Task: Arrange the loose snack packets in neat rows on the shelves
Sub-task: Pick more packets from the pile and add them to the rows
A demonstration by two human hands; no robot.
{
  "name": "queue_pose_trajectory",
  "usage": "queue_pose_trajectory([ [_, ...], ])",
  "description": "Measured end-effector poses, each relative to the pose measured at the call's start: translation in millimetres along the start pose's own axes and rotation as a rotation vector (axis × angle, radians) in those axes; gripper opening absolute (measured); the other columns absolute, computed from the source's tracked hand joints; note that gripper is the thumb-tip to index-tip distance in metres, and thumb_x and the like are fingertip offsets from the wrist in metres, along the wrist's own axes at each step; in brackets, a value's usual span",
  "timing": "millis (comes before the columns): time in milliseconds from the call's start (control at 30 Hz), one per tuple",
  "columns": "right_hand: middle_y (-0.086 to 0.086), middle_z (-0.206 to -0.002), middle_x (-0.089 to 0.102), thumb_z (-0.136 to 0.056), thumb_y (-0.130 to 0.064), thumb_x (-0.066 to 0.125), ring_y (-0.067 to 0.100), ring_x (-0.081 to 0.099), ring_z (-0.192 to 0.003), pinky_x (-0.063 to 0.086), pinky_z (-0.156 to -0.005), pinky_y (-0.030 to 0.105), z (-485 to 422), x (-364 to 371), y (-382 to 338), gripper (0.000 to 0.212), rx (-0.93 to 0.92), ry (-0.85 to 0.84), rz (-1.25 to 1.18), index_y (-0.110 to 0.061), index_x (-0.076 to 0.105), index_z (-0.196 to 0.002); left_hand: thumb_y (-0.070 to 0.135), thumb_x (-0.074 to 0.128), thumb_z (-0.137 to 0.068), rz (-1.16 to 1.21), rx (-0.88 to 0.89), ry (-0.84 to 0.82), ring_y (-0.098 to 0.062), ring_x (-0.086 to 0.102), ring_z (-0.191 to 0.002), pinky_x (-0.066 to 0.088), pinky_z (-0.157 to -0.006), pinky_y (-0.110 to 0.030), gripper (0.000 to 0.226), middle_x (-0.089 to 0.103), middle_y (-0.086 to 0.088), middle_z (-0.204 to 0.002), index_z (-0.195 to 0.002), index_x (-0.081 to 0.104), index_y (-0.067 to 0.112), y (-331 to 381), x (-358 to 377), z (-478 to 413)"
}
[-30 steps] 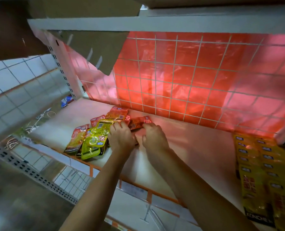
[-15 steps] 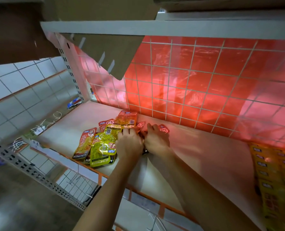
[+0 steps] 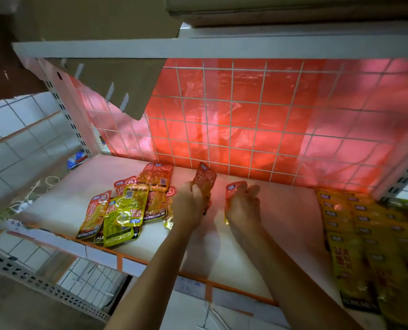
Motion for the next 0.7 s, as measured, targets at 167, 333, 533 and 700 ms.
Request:
queue_pose_trajectory([
  [167, 0.020, -0.122, 0.052, -0.091, -0.029, 0.058, 0.037, 0.056, -0.110, 0.045, -0.088, 0.036, 6, -24, 33, 0.051, 0.162, -0.066, -0.141, -0.003, 0.036, -0.129, 0.014, 0.052, -0.094, 0.182, -0.056, -0.107, -0.028, 0.065, -0.087, 0.055, -0.079, -0.042, 0.021, 0.069, -0.015, -0.100, -0.109, 0.063, 0.004, 11, 29, 16],
  [333, 0.014, -0.111, 0.058, -0.084, -0.014, 0.057, 0.034, 0.058, -0.102, 0.048, -0.083, 0.039, 24, -51, 66, 0.039, 0.243, -0.025, -0.381, -0.008, 0.039, -0.118, 0.013, 0.059, -0.090, 0.366, -0.188, -0.216, -0.028, 0.068, -0.090, 0.056, -0.083, -0.049, 0.025, 0.068, -0.011, -0.101, -0.115, 0.055, 0.011, 19, 58, 36],
  [533, -0.004, -0.086, 0.063, -0.083, -0.027, 0.059, 0.012, 0.062, -0.073, 0.053, -0.063, 0.029, 37, -90, 112, 0.024, 0.345, 0.141, -0.843, -0.021, 0.056, -0.106, 0.022, 0.054, -0.095, 0.532, -0.303, -0.330, -0.024, 0.067, -0.094, 0.058, -0.084, -0.047, 0.022, 0.066, -0.006, -0.106, -0.116, 0.052, 0.018, 50, 93, 62],
  [700, -0.006, -0.046, 0.056, -0.071, -0.038, 0.081, 0.007, 0.051, -0.035, 0.037, -0.036, 0.016, 53, -123, 142, 0.032, 0.266, 0.182, -0.984, -0.017, 0.057, -0.070, 0.024, 0.067, -0.089, 0.587, -0.247, -0.430, -0.025, 0.068, -0.092, 0.058, -0.081, -0.041, 0.026, 0.067, -0.007, -0.106, -0.111, 0.054, 0.018, 94, 127, 92],
])
Point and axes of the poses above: each hand's wrist, its own z-axis away from the middle knuckle, its own x-axis out of the palm, y = z × x, the point moved 5 cm from there along -z, towards the middle knuckle
